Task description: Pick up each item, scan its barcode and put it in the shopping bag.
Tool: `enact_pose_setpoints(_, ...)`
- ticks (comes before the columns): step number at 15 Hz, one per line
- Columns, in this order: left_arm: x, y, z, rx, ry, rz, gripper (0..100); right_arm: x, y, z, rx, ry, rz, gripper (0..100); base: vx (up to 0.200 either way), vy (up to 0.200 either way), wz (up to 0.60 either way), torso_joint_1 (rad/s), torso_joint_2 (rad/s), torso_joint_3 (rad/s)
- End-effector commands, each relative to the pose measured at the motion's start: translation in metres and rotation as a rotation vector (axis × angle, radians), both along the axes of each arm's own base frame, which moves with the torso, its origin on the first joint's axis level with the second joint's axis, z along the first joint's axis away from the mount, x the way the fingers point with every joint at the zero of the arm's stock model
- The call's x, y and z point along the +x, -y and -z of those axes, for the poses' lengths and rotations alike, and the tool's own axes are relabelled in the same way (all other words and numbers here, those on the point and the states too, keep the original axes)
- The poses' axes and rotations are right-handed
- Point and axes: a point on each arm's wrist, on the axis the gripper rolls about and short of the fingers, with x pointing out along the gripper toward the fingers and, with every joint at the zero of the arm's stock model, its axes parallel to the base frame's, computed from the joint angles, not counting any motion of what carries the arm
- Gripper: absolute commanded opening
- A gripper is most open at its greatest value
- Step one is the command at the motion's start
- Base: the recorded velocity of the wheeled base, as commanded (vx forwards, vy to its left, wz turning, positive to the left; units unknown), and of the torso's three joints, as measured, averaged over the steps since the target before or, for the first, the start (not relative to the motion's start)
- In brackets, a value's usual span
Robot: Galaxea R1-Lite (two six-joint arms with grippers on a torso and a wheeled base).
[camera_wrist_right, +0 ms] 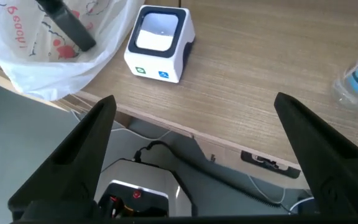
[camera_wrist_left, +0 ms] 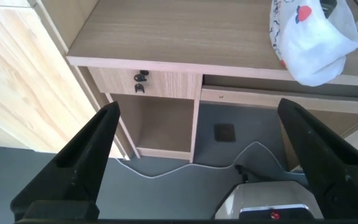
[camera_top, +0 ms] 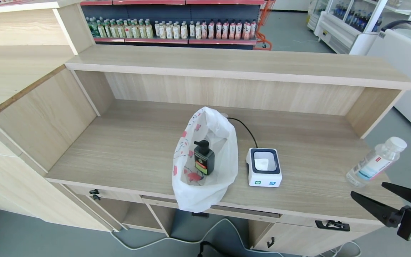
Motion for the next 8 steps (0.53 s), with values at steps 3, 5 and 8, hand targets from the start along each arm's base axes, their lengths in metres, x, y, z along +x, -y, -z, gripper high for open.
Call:
enact_pose_setpoints(3,0.0,0.0,0.0,-0.002,0.0,0.001,100,0.002,0.0001,-0.0002,0.0,-0.003,-0.001,100,0.0,-0.2,0.0,-0.001,0.0,0.002)
enact_pose_setpoints(5,0.0,0.0,0.0,-0.002,0.0,0.001,100,0.0018,0.0001,0.0002,-0.001,-0.005,0.001,100,0.0,-0.2,0.0,0.007,0.0,0.0)
enact_pose_setpoints(8,0.0,0.0,0.0,0.0,0.0,0.001,100,0.0026,0.0001,-0.0014,-0.001,0.001,0.001,100,0.0,-0.2,0.0,0.006,0.01,0.002)
